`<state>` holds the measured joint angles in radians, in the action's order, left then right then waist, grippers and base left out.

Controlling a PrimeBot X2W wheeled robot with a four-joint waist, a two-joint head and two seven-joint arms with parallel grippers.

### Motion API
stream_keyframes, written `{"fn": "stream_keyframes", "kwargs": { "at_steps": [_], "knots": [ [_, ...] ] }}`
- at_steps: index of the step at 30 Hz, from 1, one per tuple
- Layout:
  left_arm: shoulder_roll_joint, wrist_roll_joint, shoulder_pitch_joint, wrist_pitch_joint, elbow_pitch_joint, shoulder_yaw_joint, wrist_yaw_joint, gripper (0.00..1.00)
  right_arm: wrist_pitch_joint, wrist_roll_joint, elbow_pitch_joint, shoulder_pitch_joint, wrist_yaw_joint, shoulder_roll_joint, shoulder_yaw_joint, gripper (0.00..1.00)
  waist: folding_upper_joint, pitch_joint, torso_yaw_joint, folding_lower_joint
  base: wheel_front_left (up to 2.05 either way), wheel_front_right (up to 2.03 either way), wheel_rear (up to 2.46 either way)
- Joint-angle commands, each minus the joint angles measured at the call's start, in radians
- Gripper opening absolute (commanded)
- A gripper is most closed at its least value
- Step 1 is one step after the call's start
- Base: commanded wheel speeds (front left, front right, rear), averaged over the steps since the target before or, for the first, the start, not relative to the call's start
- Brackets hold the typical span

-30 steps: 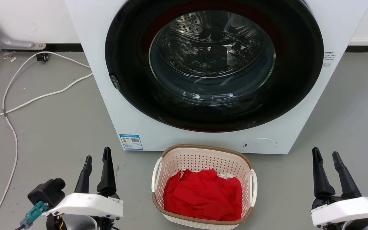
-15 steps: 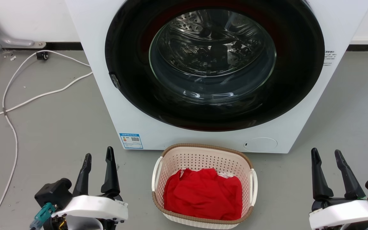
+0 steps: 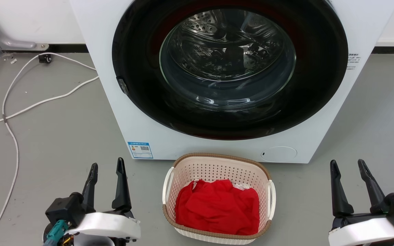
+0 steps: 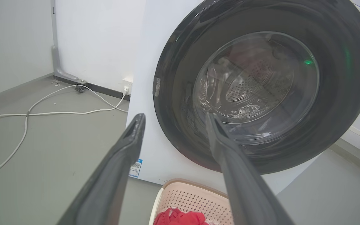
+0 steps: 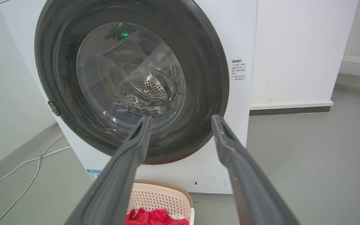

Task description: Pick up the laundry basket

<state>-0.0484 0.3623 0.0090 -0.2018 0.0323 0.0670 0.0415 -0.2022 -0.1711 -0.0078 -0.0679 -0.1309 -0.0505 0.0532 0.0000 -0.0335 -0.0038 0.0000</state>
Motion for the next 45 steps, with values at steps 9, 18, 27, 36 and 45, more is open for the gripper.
{"fn": "stream_keyframes", "kwargs": {
  "at_steps": [9, 18, 27, 36, 45],
  "knots": [
    [-0.003, -0.086, 0.013, -0.025, -0.016, 0.012, 0.015, 1.0, -0.024, 0.093, -0.027, -0.016, 0.0, 0.0, -0.003, 1.0, 0.0, -0.001, 0.001, 0.0, 0.0, 0.0, 0.0],
    [-0.003, -0.157, 0.02, -0.042, -0.014, 0.019, 0.026, 1.0, -0.041, 0.162, -0.036, -0.028, 0.0, 0.0, -0.005, 1.0, 0.0, -0.005, 0.001, 0.0, 0.0, 0.0, 0.0],
    [-0.003, -0.222, 0.021, -0.059, -0.02, 0.027, 0.033, 1.0, -0.057, 0.228, -0.047, -0.034, 0.0, 0.001, -0.007, 1.0, 0.0, -0.012, 0.002, 0.0, 0.0, 0.0, 0.0],
    [-0.003, -0.25, 0.021, -0.066, -0.011, 0.035, 0.043, 1.0, -0.063, 0.258, -0.047, -0.036, 0.0, 0.001, -0.005, 1.0, 0.0, -0.019, 0.003, 0.0, 0.0, 0.0, 0.0],
    [-0.003, -0.248, 0.022, -0.066, -0.012, 0.038, 0.044, 1.0, -0.063, 0.257, -0.051, -0.035, 0.0, 0.001, -0.008, 1.0, 0.0, -0.016, 0.006, 0.0, 0.0, 0.0, 0.0]
  ]
}}
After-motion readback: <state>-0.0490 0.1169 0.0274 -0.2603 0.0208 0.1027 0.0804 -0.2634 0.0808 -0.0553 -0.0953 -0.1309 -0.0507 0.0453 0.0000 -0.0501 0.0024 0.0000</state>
